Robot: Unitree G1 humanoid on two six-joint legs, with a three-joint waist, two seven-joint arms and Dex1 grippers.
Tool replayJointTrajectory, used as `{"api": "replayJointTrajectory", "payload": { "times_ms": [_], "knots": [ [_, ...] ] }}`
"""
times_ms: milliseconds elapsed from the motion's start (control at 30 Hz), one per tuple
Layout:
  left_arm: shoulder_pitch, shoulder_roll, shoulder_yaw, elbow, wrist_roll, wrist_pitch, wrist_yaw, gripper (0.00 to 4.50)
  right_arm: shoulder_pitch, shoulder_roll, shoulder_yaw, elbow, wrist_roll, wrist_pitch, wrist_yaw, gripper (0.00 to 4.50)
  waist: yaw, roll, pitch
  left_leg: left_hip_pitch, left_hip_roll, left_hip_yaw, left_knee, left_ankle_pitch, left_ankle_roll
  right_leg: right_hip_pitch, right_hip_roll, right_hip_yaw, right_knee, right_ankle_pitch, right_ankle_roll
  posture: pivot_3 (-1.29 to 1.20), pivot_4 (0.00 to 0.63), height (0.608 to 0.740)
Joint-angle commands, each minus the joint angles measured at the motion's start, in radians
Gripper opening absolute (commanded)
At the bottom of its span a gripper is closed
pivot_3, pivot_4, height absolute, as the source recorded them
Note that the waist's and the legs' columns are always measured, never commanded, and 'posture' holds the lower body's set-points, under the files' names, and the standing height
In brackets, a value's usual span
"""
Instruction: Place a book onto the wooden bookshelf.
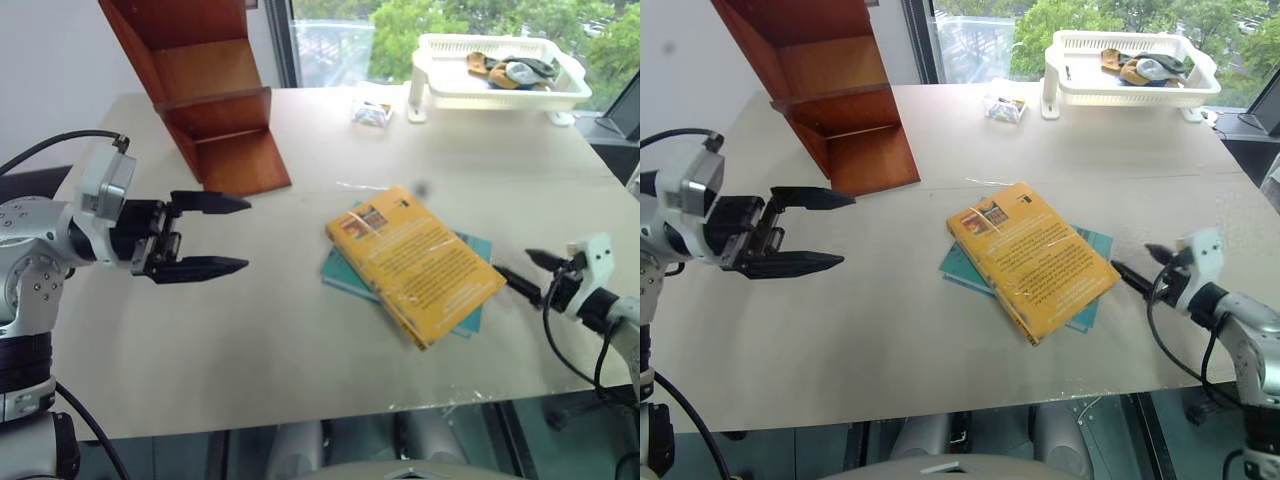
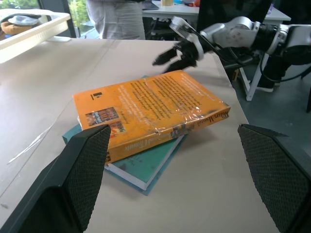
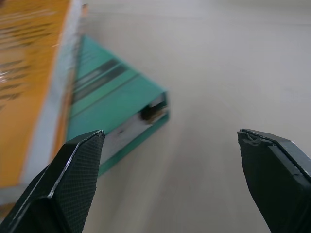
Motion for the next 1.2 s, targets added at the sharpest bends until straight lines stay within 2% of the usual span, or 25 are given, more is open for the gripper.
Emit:
{"api": "replayJointTrajectory", "payload": {
  "times_ms": [33, 367, 900, 1200],
  "knots": [
    [-0.012, 0.027, 0.014, 0.047, 0.008, -0.009, -0.022, 4.47, 0.005, -0.002, 0.021, -0.111, 0.021, 0.014, 0.004, 4.48, -0.004, 0.0, 0.0, 0.0, 0.0, 0.0, 0.0, 0.0, 0.0, 0.0, 0.0, 0.0, 0.0, 0.0, 0.0, 0.0, 0.15, 0.74],
    [0.005, 0.031, 0.001, 0.103, 0.047, -0.027, -0.052, 4.47, -0.022, 0.059, 0.119, -0.239, 0.032, 0.073, -0.057, 4.48, 0.001, -0.001, 0.001, 0.0, 0.0, -0.001, 0.0, 0.0, 0.0, 0.0, 0.0, -0.001, 0.0, 0.0, 0.0, 0.0, 0.15, 0.74],
    [0.005, 0.027, -0.005, 0.104, 0.056, -0.039, -0.054, 4.47, -0.265, 0.141, 0.263, -0.002, -0.086, -0.025, -0.046, 4.48, -0.001, -0.002, 0.001, -0.001, 0.0, 0.0, 0.0, 0.0, 0.0, -0.001, 0.0, -0.001, 0.0, 0.0, 0.0, 0.0, 0.15, 0.74],
    [0.064, 0.018, 0.009, 0.071, 0.051, -0.044, -0.03, 4.47, -0.321, 0.175, 0.294, 0.049, -0.12, -0.044, -0.036, 4.48, 0.0, -0.002, 0.001, -0.001, 0.0, 0.0, 0.0, 0.0, 0.0, -0.001, 0.0, -0.001, 0.001, 0.0, 0.0, 0.0, 0.15, 0.74]
  ]
}}
